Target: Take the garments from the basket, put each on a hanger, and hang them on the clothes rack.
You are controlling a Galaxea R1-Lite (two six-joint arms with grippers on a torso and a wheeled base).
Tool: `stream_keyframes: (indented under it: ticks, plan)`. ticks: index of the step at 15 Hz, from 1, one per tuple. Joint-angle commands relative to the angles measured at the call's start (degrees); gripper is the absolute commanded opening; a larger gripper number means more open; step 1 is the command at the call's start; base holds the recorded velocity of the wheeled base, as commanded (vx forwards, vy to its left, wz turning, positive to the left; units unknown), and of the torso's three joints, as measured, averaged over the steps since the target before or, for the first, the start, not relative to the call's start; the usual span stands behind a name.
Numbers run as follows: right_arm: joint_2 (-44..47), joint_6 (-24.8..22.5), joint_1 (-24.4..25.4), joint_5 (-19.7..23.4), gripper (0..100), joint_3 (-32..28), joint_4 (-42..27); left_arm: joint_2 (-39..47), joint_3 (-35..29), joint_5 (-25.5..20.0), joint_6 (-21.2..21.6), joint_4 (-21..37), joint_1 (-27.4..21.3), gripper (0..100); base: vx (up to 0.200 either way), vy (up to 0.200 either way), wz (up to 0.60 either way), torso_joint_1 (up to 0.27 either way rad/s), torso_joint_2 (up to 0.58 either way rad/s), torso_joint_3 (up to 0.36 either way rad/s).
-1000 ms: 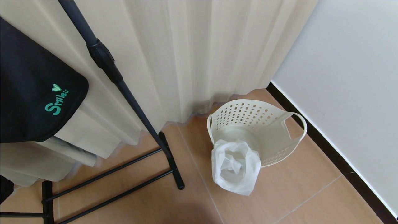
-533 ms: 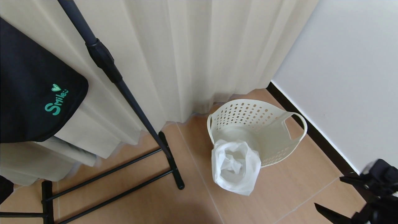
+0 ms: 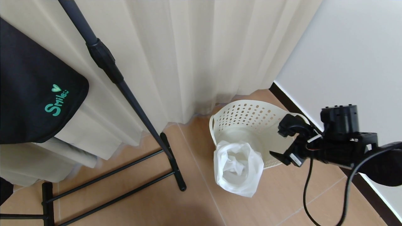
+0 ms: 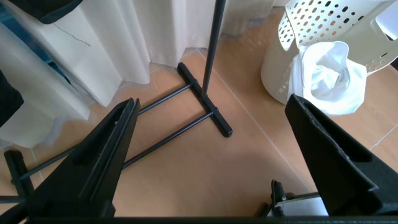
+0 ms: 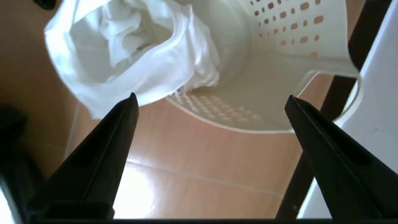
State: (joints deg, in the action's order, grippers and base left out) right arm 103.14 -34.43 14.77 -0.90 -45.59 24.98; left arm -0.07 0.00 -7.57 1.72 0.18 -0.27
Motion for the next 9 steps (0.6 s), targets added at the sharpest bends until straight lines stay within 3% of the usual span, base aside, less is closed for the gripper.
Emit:
stream_keyframes:
  ticks: [1,4,9]
  plan:
    - [11.03,-2.58,1.57,-1.21,100,-8.72,0.07,0.07,0.0,0.01,-0.05,-0.01,0.0,100,0.0,0.0,0.0,0.0,0.0,0.0]
    - [17.97,-3.54,4.03,-6.22,100,-15.23,0.07,0.07,0.0,0.01,-0.05,-0.01,0.0,100,0.0,0.0,0.0,0.0,0.0,0.0]
    - [26.76,-4.42,4.91,-9.64,100,-24.81,0.07,0.07,0.0,0.01,-0.05,-0.01,0.0,100,0.0,0.0,0.0,0.0,0.0,0.0]
